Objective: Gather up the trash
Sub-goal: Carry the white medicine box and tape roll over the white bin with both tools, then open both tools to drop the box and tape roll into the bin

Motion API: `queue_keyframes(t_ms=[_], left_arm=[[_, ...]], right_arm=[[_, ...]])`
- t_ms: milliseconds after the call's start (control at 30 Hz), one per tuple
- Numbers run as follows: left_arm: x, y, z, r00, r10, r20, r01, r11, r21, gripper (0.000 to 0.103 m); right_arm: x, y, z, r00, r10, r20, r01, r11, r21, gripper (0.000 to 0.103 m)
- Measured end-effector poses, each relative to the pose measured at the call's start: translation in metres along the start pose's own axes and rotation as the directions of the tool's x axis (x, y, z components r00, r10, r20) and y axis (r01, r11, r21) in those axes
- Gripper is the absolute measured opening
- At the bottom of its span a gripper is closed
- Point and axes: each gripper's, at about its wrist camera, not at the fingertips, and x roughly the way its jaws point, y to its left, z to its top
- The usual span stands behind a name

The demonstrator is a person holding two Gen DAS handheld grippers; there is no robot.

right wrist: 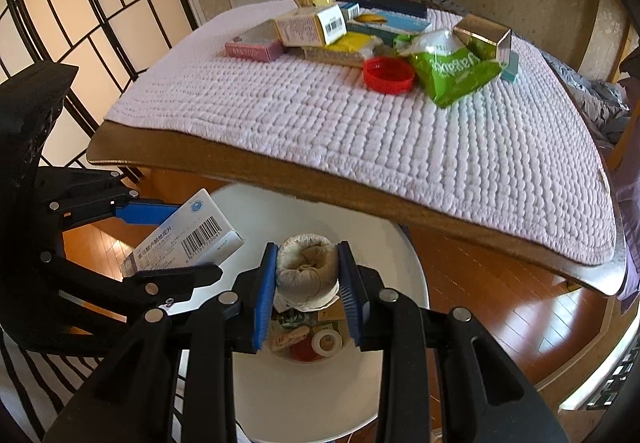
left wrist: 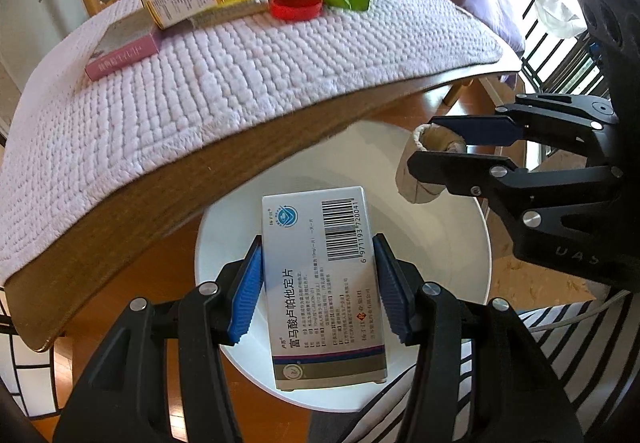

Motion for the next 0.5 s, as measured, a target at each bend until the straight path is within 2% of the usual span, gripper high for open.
queue_keyframes(t_ms=[500], left_arm=[[0.03,0.003,-0.014,0.997,0.023,-0.069,-0.024,1.0,-0.006,0.054]], right_arm=[[0.029,-0.003,-0.012,0.997,-0.004,-0.072,0.004,1.0,-0.001,0.03]])
